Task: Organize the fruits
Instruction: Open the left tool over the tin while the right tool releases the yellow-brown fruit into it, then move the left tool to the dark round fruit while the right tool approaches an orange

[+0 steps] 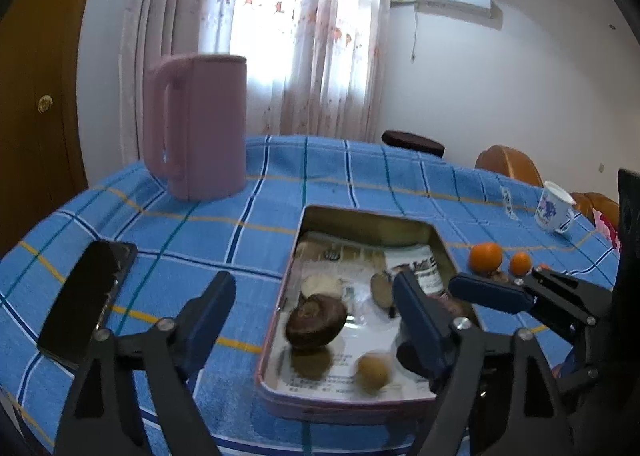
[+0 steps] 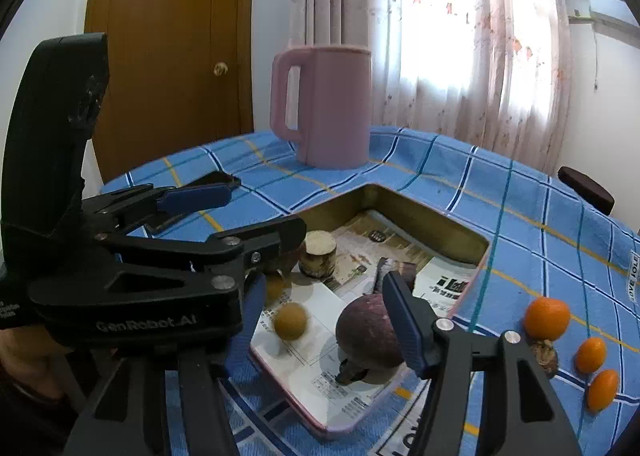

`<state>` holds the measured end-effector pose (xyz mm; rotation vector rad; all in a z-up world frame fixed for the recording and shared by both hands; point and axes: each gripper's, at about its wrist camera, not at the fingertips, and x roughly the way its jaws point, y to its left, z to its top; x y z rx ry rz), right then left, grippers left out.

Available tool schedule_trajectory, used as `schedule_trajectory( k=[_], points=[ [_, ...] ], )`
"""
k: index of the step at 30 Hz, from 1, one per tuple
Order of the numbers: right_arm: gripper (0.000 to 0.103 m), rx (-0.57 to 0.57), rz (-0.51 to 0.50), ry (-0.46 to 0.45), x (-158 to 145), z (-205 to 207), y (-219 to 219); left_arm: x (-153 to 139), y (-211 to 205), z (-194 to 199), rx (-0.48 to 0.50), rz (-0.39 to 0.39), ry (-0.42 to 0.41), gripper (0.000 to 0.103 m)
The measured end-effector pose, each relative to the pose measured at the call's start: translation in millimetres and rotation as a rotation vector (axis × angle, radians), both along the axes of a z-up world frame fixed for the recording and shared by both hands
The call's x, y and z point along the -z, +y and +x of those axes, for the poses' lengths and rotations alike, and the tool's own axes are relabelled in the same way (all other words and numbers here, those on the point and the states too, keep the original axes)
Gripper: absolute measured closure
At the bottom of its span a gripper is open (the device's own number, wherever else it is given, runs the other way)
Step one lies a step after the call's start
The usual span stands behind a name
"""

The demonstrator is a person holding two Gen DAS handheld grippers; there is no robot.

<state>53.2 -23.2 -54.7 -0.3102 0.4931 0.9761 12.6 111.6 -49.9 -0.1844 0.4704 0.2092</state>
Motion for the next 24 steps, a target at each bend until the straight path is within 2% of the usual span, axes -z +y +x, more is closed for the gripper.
schedule_trajectory(
  k=[5,9,12,16,18,24],
  points=[
    [0.041,0.074,0.019,-0.051,-11.5,2.9,-39.5,-14.6,-28.0,3.3,0.069,-0.002,-0.044,0.016],
    [0.041,0.204,0.036,-0.054,-19.3,23.7,-91.2,-19.6,-64.5,16.0,0.157,0.016,-0.043,0.014],
    [0.041,0.344,0.021,-0.054,-18.8,46.7,-131.1,-19.4,-96.8,28.4,0.228,0.045,-0.027,0.014],
    [0.041,0.492,0.024,0.031,-11.7,82.1,-175.0,-15.9,-133.7,53.2,0.307,0.056,0.018,0.014],
    [0.041,0.528,0.007,0.057,-6.7,94.1,-184.7,-13.7,-146.6,66.4,0.318,0.072,0.040,0.013],
    [0.041,0.539,-0.018,0.143,5.0,115.1,-193.9,1.7,-163.5,100.8,0.349,0.041,0.133,0.014]
  ],
)
